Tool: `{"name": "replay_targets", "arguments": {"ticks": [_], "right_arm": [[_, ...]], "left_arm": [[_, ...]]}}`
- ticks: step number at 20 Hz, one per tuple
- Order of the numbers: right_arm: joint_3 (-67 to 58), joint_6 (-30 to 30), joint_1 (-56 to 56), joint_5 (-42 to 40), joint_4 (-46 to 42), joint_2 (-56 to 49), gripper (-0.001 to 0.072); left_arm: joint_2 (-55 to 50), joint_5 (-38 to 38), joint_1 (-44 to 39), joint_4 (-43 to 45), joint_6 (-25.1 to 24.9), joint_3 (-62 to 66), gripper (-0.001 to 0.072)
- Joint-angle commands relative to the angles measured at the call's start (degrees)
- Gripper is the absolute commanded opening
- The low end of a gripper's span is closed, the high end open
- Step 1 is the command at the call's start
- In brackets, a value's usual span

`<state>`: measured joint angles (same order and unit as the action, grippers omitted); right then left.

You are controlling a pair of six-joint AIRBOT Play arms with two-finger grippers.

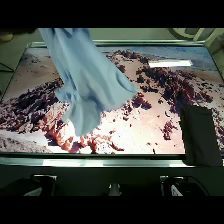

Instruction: Fold the shirts.

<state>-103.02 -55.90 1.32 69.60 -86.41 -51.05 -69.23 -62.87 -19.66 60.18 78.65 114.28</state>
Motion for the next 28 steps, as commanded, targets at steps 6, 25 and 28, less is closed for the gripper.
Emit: {"name": "replay_targets", "arguments": {"ticks": [6,25,28], "right_arm": [[0.1,-0.2,0.1,17.8,-1.3,2.8,0.0605],[60.1,3.0,0.1,12.0,23.4,-14.1,0.0618],[67.1,5.6,0.1,7.9,29.9,-14.1,0.0685]], "left_arm": [[-11.2,0.1,-17.0,2.1,3.1,-25.4,0.0025],[-17.8,-6.6,-2.2,3.8,9.8,-45.5,0.072],[-22.3,-4.7,-4.1,3.3,8.8,-45.2,0.072]]}}
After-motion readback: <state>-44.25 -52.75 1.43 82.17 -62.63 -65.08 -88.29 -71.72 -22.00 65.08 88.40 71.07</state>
